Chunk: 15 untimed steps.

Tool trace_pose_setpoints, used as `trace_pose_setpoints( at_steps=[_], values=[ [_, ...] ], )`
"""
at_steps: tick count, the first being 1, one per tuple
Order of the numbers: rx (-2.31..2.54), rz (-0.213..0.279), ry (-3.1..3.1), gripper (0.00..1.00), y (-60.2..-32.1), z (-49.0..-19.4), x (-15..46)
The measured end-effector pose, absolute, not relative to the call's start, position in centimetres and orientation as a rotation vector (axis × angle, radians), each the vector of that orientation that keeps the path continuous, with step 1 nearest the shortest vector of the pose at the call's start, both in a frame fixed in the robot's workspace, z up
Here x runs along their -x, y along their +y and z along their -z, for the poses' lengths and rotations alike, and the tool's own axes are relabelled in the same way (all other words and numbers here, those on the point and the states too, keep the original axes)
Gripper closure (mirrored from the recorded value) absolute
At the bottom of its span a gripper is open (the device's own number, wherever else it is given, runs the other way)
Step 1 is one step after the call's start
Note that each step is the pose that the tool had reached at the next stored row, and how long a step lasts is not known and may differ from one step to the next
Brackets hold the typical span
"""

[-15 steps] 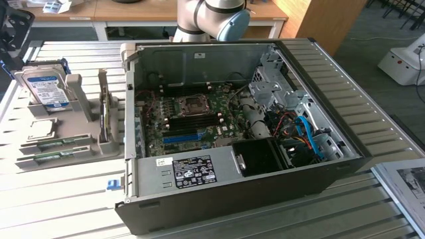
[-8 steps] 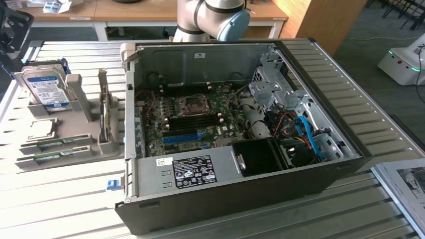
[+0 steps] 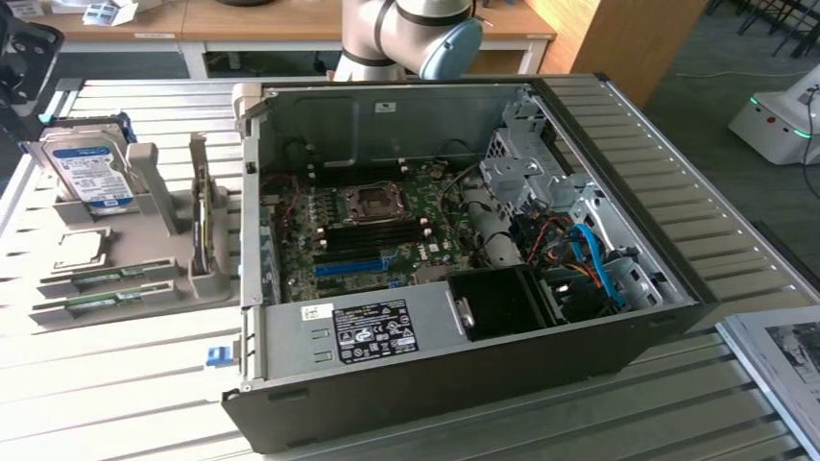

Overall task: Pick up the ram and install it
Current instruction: 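Reach for the ram, then pick up the ram and move it above insertion slot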

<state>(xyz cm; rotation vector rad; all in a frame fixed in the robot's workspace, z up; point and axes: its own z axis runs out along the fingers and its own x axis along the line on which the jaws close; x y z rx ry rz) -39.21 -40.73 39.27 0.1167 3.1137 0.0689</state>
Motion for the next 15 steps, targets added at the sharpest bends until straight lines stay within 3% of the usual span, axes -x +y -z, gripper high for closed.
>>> trace_pose_setpoints(
  at_steps=[15],
  values=[
    [-0.107, -0.069, 3.114, 0.90, -40.77, -39.27, 39.22]
  ],
)
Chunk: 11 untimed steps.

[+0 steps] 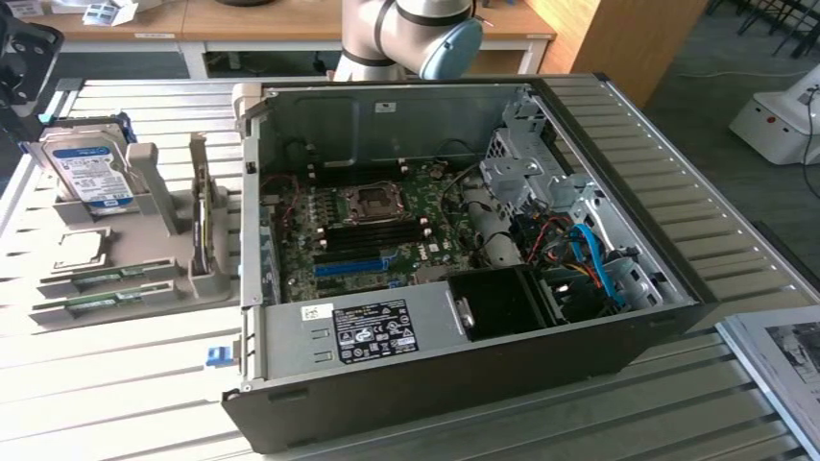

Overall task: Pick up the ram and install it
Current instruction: 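Pick up the ram and move it above insertion slot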

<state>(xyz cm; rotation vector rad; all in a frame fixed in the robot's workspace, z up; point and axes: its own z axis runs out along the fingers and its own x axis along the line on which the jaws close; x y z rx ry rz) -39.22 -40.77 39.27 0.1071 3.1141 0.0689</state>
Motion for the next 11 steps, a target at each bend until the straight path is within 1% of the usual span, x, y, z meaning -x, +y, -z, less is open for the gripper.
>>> trace_pose_setpoints(
  at_steps=[11],
  values=[
    [-0.010, -0.070, 3.117, 0.90, -40.77, -39.27, 39.21]
  ],
)
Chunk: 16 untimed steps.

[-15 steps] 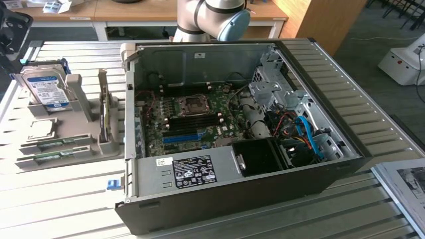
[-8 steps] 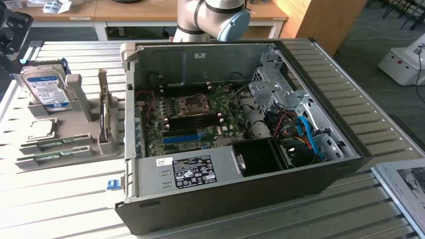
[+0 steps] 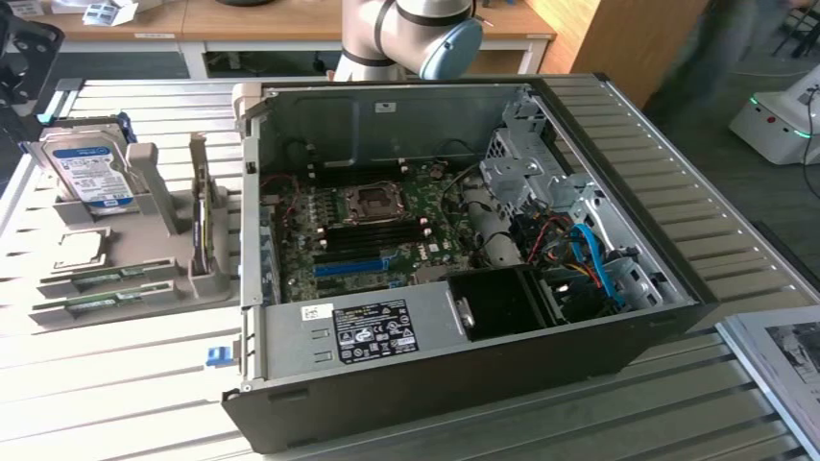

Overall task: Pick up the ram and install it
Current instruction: 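Pick up the ram and move it above insertion slot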

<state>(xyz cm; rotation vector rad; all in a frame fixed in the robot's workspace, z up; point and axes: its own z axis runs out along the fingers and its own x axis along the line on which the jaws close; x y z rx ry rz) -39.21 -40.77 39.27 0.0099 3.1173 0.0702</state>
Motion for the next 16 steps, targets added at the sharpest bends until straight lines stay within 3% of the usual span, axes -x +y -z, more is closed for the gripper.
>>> trace_pose_setpoints(
  at_steps=[16],
  values=[
    [0.185, -0.072, 3.115, 0.90, -40.77, -39.27, 39.22]
  ],
)
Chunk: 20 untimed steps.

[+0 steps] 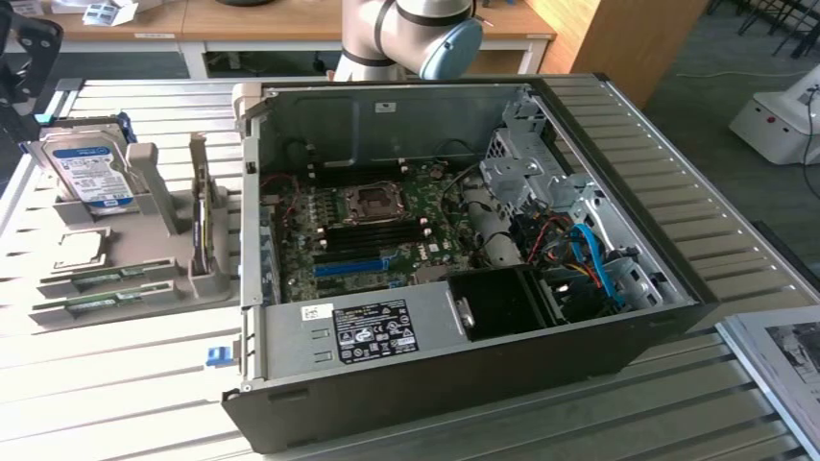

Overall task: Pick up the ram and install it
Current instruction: 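Pick up the ram and move it above insertion slot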

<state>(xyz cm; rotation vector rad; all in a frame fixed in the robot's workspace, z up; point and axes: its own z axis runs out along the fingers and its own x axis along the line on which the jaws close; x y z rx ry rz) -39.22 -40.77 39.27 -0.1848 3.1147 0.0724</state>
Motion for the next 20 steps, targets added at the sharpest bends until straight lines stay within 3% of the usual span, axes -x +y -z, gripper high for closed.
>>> trace_pose_setpoints(
  at_steps=[20],
  values=[
    [0.465, -0.075, 3.090, 0.90, -40.77, -39.27, 39.22]
  ],
)
